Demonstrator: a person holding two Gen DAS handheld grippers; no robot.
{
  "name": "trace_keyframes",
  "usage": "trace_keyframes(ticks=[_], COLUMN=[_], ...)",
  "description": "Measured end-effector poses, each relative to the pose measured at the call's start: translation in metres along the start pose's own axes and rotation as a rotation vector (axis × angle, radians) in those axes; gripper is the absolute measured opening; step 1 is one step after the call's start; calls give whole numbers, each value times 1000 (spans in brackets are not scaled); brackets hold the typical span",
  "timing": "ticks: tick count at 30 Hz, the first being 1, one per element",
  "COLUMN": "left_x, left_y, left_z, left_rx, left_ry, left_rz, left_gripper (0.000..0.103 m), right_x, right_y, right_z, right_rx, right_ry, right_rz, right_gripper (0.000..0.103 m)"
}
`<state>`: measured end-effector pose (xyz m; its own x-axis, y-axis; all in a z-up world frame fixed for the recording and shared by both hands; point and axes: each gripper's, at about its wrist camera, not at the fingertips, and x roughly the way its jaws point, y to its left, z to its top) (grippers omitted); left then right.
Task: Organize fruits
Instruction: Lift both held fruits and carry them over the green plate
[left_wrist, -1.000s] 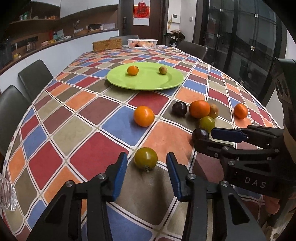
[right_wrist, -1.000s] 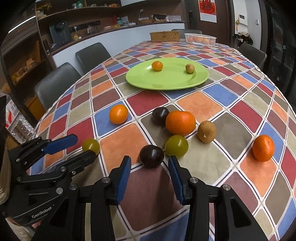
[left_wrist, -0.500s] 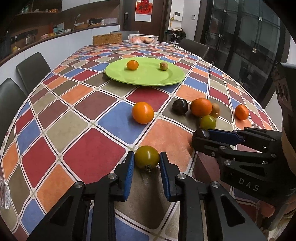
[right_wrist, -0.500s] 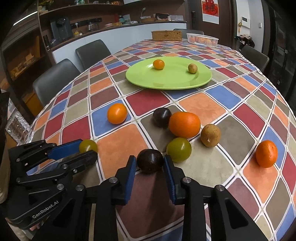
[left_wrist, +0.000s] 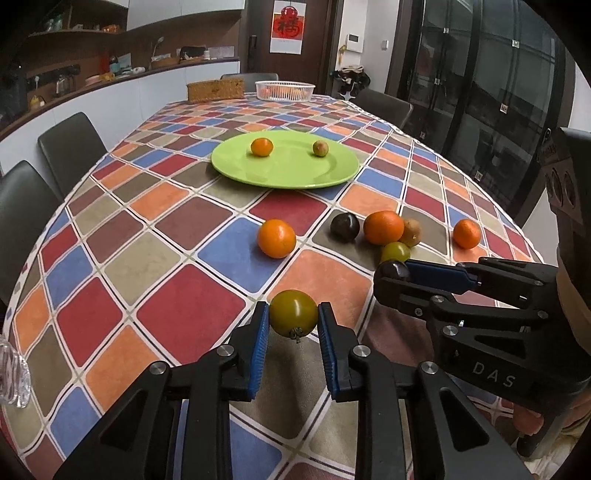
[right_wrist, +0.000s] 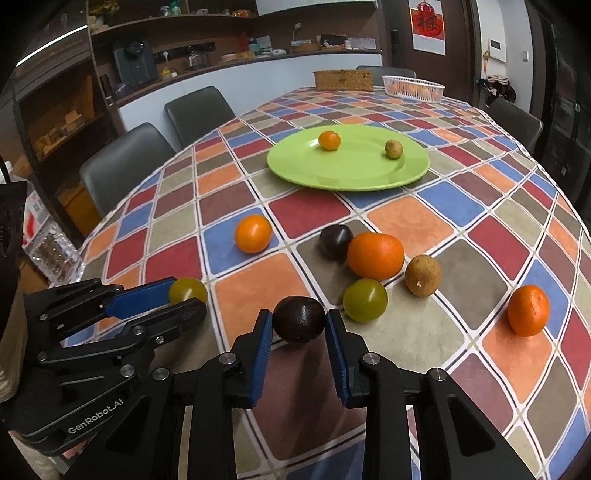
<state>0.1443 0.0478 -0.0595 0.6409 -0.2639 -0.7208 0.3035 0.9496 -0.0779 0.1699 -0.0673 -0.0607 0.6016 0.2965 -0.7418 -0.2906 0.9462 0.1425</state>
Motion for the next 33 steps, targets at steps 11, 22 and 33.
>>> trace_keyframes(ticks=[11,22,33], left_x=[-31,-55,-56], left_y=[-11,-25,-28], left_z=[13,44,92], left_rx=[20,52,57], left_ry=[-74,-164,-207], left_rz=[24,38,15], left_gripper=[27,26,26], right_x=[-30,-61,-74], right_y=[3,-7,-19], right_z=[9,33,74], right_rx=[-27,-42,-75], right_ry=[-74,-173,-230], right_rz=[33,36,36], right_gripper=[30,30,30])
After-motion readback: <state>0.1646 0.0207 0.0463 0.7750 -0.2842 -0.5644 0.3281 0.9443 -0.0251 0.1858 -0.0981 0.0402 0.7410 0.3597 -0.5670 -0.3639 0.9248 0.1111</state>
